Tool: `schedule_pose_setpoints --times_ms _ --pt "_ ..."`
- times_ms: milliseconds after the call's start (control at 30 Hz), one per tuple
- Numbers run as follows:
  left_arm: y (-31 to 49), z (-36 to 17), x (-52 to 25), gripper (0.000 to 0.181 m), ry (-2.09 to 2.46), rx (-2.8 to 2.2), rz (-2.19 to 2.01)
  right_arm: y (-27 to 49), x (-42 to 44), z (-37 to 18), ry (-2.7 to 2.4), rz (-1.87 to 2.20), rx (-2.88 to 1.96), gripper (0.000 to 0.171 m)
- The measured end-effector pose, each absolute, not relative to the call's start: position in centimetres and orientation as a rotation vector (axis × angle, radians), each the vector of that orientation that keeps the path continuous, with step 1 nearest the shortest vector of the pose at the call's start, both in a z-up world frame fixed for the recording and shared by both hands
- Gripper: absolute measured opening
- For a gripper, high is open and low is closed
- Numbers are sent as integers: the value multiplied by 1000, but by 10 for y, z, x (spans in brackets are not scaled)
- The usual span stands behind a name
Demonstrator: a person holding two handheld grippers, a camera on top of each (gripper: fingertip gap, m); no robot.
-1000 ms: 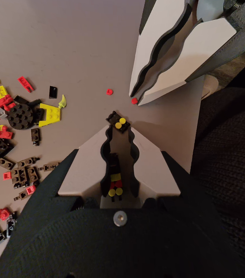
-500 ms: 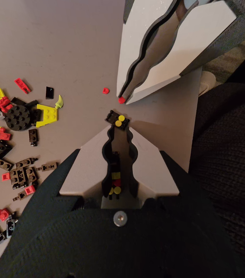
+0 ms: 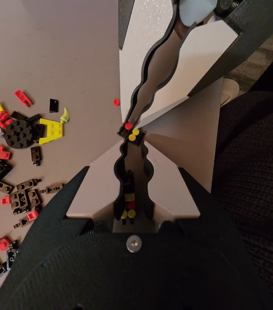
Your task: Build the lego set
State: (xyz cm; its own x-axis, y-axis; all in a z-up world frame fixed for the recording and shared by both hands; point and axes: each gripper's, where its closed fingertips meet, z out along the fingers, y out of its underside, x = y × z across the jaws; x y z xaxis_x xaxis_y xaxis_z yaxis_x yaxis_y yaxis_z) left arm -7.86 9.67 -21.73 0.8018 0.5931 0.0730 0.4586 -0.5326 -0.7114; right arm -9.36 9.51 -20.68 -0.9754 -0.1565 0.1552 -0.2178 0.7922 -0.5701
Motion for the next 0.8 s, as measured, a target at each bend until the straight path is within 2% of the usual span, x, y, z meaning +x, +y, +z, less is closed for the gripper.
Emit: schedule_pose_setpoints --times_ms 800 --pt "97 -217 -78 14 -762 -2231 232 95 -92 -205 -2887 960 316 9"
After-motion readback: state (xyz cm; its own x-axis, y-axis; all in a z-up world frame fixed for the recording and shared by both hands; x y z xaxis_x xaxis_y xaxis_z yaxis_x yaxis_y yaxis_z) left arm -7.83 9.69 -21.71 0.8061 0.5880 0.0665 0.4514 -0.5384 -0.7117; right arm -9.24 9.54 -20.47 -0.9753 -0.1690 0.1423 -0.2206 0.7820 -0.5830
